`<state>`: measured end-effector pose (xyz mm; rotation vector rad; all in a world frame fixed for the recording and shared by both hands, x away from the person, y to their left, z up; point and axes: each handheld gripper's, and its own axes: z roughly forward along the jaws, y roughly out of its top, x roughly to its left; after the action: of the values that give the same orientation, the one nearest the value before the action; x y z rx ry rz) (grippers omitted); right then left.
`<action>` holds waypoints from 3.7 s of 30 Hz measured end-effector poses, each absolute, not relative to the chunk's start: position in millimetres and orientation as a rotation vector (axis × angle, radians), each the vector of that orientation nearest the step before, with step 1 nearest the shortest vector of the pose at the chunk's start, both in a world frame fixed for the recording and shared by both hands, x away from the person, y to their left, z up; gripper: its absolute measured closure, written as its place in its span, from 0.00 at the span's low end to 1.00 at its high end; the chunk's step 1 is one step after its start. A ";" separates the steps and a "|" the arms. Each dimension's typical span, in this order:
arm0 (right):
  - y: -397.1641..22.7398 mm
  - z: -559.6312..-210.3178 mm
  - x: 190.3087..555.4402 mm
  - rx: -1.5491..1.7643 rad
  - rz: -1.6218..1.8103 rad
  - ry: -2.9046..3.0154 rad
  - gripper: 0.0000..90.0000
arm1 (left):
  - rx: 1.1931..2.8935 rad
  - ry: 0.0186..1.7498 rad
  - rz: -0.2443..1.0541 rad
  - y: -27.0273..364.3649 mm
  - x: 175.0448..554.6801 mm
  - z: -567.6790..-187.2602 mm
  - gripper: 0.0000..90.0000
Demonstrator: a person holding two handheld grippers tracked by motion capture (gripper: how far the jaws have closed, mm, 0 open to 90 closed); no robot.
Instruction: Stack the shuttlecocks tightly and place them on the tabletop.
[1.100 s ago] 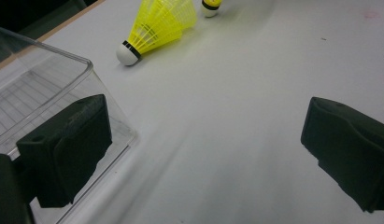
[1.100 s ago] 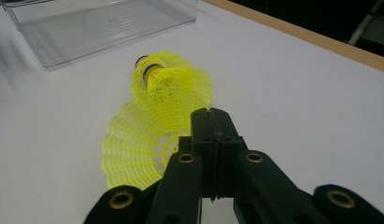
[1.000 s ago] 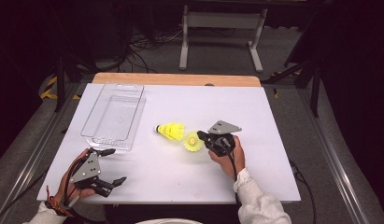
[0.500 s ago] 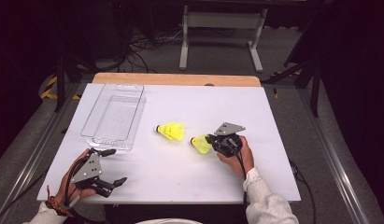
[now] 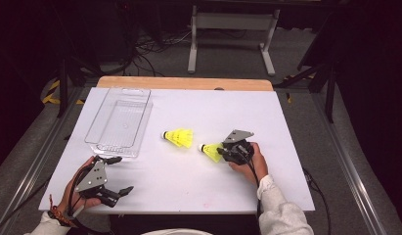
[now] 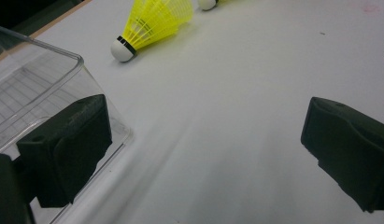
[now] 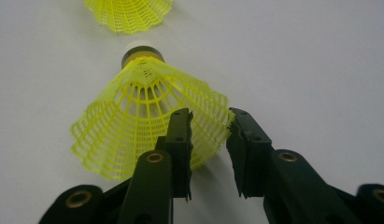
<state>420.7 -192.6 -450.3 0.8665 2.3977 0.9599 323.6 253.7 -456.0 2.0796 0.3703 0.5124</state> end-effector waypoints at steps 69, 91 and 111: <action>-168.3 -453.5 365.5 0.761 1.020 2.315 0.98 | 2.081 0.368 0.521 252.6 322.9 -455.4 0.03; -173.9 -444.5 363.3 0.741 1.045 2.259 1.00 | 2.077 0.370 0.526 253.8 322.8 -454.6 0.03; -150.8 -441.7 382.7 0.697 1.086 2.259 1.00 | 2.082 0.371 0.520 252.6 323.7 -456.2 0.03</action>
<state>382.7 -150.8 -441.7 0.6968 2.2590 1.0859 323.7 252.6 -456.2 2.0821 0.3711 0.5203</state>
